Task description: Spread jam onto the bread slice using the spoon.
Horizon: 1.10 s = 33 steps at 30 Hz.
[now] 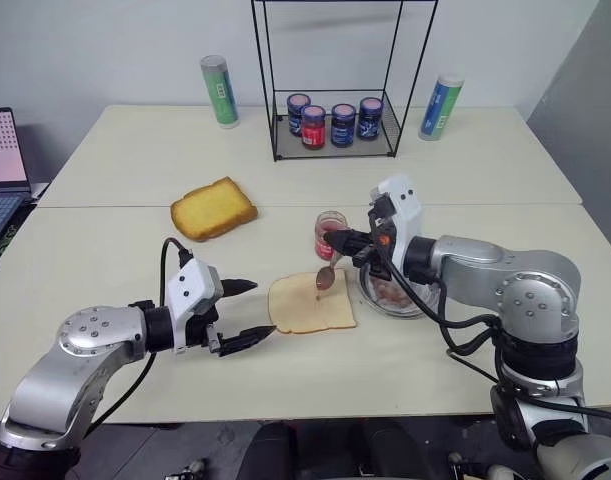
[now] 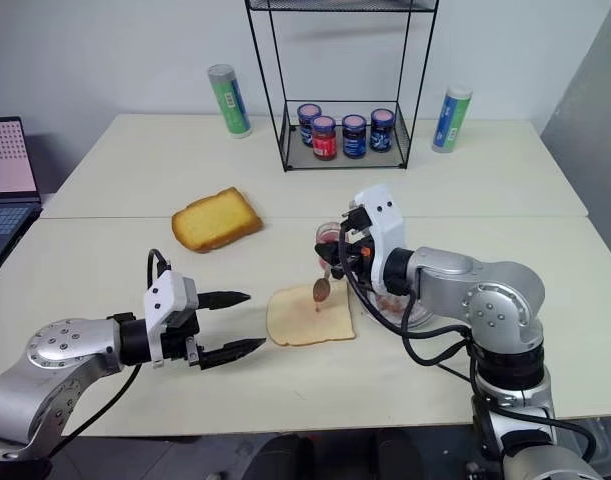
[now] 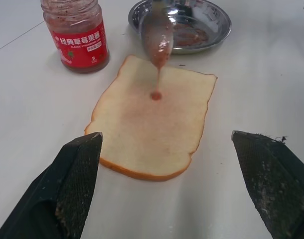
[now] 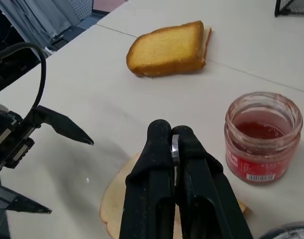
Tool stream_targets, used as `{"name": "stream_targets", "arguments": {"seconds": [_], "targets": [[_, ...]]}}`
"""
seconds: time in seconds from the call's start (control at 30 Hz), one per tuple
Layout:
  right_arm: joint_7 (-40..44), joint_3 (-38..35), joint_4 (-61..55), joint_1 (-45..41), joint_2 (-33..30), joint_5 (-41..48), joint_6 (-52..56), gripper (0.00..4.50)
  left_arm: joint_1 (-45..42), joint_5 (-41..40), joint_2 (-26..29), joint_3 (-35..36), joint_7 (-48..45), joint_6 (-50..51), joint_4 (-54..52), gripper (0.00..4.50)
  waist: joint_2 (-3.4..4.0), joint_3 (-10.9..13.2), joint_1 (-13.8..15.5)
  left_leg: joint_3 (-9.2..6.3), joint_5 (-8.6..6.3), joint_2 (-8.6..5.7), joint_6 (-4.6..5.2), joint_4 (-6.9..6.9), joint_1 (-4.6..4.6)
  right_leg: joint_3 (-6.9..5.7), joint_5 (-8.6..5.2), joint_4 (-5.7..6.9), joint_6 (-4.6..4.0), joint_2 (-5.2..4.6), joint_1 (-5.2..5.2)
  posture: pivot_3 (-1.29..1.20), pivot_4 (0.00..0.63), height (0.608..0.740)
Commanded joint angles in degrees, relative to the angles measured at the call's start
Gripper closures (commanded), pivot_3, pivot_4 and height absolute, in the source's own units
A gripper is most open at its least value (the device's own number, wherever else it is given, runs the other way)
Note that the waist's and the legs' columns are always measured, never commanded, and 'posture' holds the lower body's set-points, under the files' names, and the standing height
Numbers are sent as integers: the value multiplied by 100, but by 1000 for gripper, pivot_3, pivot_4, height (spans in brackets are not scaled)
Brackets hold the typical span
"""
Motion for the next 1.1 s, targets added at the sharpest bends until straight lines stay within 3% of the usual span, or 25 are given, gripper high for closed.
{"name": "stream_targets", "arguments": {"seconds": [0.03, 0.4, 0.77, 1.1], "targets": [[293, 191, -101, 9, 13, -286, -465, 4422, -5, -113, 28, 94, 66, 32, -220, 152, 0, 0, 0, 0, 0, 0, 0, 0, 0, 0, 0, 0, 0, 0, 0, 0, 150, 740], [380, 86, 138, 152, 300, -398, -433, 4422, -14, -66, 11, 53, 162, 19, -175, 152, -1, -1, 1, -2, 0, 0, 0, 1, 0, -1, 1, 2, -1, 0, 0, 0, 150, 740], [164, 109, 1094, 231, 1181, -636, -365, 4422, -60, -39, -113, -148, 327, 6, -217, 152, -2, -1, 0, -2, 0, 0, -1, 2, 2, 0, 1, 5, -1, 0, 1, 0, 150, 740], [151, -37, 1415, 368, 1030, -1163, -460, 4422, -31, -52, -125, -171, 372, -26, -244, 152, -2, -2, 1, -1, 0, 0, -1, 4, 2, 0, 1, 6, -1, -1, 2, 0, 150, 740]]}}
